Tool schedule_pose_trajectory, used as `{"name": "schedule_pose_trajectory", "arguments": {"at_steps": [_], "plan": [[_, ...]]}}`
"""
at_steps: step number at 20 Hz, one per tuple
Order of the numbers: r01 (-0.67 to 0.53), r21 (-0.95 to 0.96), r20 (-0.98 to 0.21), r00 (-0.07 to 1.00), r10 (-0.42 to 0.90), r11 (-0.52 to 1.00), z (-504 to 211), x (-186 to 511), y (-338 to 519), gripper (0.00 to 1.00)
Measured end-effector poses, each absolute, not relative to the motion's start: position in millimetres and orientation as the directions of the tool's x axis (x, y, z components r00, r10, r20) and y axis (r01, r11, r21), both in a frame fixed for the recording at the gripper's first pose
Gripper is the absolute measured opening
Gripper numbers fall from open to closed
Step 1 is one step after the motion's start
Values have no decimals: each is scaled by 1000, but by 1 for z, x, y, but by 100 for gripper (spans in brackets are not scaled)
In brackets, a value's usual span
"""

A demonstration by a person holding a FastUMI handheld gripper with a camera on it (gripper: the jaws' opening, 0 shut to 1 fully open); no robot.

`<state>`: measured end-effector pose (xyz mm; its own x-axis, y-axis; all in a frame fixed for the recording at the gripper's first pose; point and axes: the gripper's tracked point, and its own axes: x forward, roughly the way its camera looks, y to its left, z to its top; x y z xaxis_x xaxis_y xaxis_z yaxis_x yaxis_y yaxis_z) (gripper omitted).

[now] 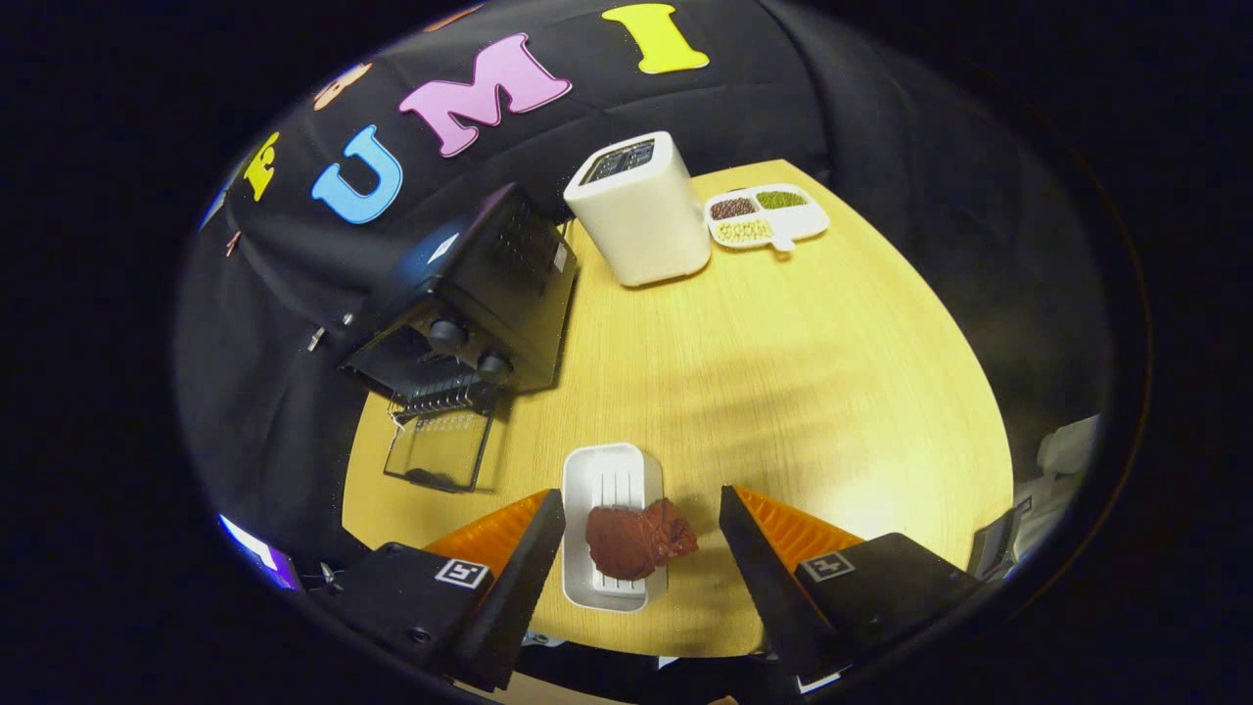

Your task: Open the toaster oven, put the food inside, and close the toaster oven door.

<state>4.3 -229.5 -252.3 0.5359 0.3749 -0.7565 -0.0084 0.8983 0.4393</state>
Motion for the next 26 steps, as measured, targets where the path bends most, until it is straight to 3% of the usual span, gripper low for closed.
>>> {"name": "schedule_pose_trajectory", "arguments": {"at_steps": [4,6,10,14,21,26], "plan": [[43,533,-759,467,454,845,-271,-6,-220,97],[71,583,-743,449,496,809,-274,-7,-216,88],[120,611,-739,440,510,782,-280,-8,-222,61],[161,625,-741,429,516,764,-284,-9,-228,26],[138,646,-718,444,536,751,-278,-9,-225,13],[150,646,-701,503,505,749,-255,-5,-227,13]]}}
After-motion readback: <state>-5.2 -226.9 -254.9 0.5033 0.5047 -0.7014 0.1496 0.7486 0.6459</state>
